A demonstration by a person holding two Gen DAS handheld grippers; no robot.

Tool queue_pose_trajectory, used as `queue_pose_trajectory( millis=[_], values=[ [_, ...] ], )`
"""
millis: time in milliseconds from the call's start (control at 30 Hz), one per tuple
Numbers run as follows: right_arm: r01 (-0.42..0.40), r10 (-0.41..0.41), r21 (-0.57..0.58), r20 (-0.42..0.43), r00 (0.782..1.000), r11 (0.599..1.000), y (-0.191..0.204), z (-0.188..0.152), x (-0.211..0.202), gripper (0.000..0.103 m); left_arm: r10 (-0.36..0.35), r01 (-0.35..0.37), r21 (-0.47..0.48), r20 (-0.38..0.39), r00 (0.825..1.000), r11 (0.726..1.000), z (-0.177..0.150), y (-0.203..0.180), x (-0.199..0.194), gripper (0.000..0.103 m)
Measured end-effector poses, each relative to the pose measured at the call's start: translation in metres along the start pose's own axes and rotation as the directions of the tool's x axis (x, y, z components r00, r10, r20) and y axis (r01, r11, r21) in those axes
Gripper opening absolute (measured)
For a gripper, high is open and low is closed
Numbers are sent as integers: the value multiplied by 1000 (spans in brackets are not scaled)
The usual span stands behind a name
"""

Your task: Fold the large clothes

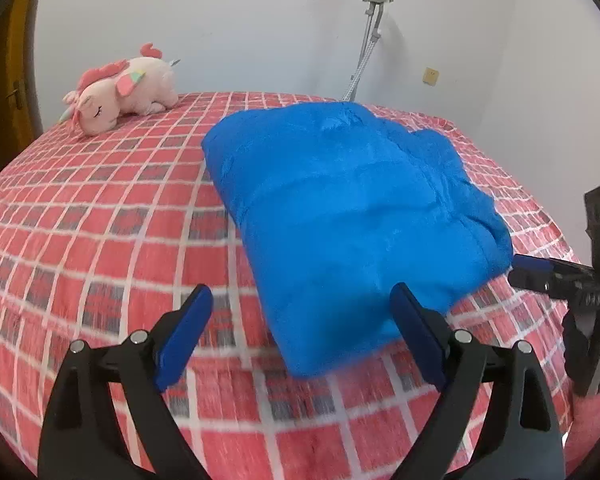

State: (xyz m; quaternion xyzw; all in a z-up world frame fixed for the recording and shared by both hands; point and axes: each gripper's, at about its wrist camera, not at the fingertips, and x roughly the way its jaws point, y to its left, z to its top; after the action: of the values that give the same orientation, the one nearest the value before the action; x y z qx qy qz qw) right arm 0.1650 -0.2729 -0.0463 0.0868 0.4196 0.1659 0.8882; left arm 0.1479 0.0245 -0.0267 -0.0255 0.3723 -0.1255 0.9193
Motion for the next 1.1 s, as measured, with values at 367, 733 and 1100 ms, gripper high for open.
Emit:
queue_pose_trajectory(
  millis=[367,733,1100],
  values=[
    [133,-133,-18,11,991,991,36,-35,-19,99,101,-100,-10,45,994,995,-28,-15,-30,99],
    [100,-99,-29,46,994,995,53,-53,-50,99,113,-113,4,43,993,994,-47,-32,-56,99],
    [36,-31,-50,104,994,998,69,-67,-83,99,157,-159,13,98,983,987,-57,-37,-91,99]
  ],
)
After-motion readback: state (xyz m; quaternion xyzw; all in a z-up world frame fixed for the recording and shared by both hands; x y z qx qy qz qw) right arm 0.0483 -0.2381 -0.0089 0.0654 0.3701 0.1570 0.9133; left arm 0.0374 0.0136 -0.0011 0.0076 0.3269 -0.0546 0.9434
